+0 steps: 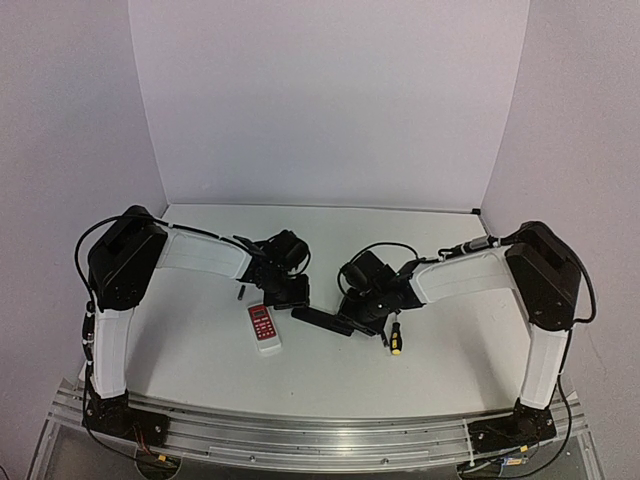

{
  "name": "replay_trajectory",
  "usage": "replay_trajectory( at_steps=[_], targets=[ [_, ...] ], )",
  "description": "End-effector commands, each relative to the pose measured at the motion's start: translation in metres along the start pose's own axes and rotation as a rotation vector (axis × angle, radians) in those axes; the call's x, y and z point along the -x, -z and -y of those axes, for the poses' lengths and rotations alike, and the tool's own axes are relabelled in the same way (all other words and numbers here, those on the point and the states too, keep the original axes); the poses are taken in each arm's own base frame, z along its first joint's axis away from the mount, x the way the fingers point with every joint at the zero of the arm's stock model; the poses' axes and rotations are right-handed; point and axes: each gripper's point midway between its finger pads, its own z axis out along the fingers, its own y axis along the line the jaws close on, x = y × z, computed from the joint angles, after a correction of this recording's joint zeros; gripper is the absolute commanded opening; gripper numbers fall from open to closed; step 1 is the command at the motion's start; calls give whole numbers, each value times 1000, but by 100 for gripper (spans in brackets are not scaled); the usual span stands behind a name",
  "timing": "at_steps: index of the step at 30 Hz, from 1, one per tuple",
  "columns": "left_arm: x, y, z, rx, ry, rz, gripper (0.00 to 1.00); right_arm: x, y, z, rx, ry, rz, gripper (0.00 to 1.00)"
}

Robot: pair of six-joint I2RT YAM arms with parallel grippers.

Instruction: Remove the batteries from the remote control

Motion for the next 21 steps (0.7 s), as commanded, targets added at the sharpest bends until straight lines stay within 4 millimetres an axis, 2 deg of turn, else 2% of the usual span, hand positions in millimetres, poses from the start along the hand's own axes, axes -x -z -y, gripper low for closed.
replay_trajectory(
  at_steps=[1, 7, 14, 21],
  targets=[
    [-69, -24, -67, 232, 28, -225, 34, -16, -10, 27, -117, 43, -69, 48],
    [-70, -27, -68, 240, 33, -230, 34, -21, -4, 44, -188, 111, -83, 48],
    [-70, -30, -67, 244, 39, -238, 34, -31, -10, 51, -222, 156, -130, 48],
    [-69, -29, -67, 246, 41, -235, 34, -23, -11, 34, -198, 159, -107, 48]
  ],
)
